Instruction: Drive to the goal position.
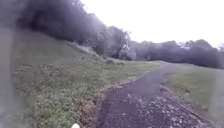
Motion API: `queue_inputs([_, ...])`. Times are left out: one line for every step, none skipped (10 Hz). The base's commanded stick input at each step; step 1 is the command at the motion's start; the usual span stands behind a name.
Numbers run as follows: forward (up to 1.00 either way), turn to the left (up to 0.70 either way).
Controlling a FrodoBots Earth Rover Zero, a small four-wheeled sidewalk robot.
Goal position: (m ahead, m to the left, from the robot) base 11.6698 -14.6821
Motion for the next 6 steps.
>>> queue_inputs([0.70,-0.10])
queue_inputs([0.70,0.00])
queue_inputs([0.70,0.00])
queue_inputs([0.70,0.00])
queue_inputs([0.70,0.00])
queue_inputs([0.70,0.00])
